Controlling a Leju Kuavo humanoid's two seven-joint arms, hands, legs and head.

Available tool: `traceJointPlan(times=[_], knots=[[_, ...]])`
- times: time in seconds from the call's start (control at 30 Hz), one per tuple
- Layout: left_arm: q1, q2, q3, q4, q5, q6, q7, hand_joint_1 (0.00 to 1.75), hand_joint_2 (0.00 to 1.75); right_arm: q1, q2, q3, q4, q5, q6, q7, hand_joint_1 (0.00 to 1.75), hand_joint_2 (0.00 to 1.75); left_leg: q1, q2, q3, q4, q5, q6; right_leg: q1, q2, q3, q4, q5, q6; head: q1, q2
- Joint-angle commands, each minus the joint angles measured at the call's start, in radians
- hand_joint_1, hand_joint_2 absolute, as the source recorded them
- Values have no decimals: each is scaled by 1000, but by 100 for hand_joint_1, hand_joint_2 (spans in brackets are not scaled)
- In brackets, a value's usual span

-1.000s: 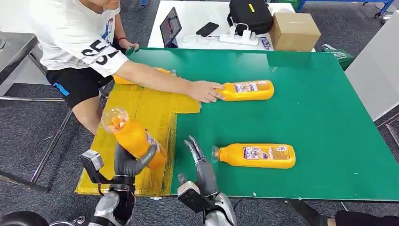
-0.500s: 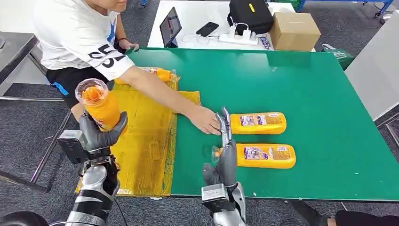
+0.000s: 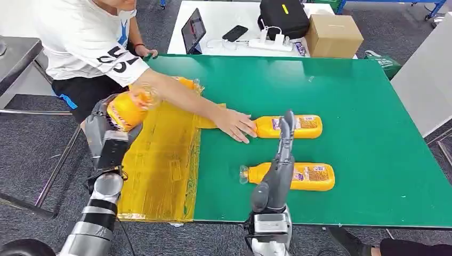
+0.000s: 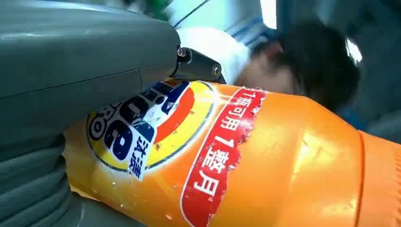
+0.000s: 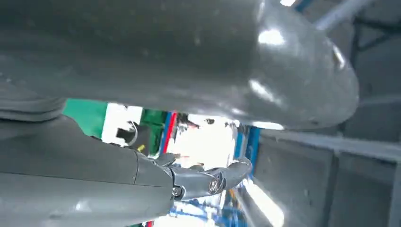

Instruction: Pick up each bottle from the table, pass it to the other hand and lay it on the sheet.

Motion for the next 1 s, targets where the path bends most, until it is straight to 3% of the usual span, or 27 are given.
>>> traceJointPlan(times=[0.03,0.17,0.43,0.47,1.0], knots=[[-181,143,-163,483,-333,-40,66,175,175,-8,6,-115,-125,-55,-3,1,0,0,2,-1,8,-1,-2,-2,3,-4,9,-2,-2,-4,0,0],[-180,211,-266,572,-461,-153,79,175,175,-6,-23,-146,-147,-105,-3,1,0,0,1,3,7,-1,-2,-2,2,1,7,-1,-2,-2,0,0],[-163,214,-264,640,-438,-211,63,175,175,-18,-56,-128,-62,-146,-3,1,0,0,1,5,3,-1,-1,-2,1,3,2,-1,0,-1,0,0],[-157,217,-257,644,-429,-217,58,175,175,-21,-50,-121,-43,-144,-3,1,0,175,2,5,5,-1,-1,-2,2,2,4,-2,-1,-2,0,0],[-132,225,-250,614,-411,-279,54,175,175,-34,-61,-98,24,-204,0,1,0,175,0,6,7,-2,-1,-1,1,5,7,-1,0,-1,0,0]])
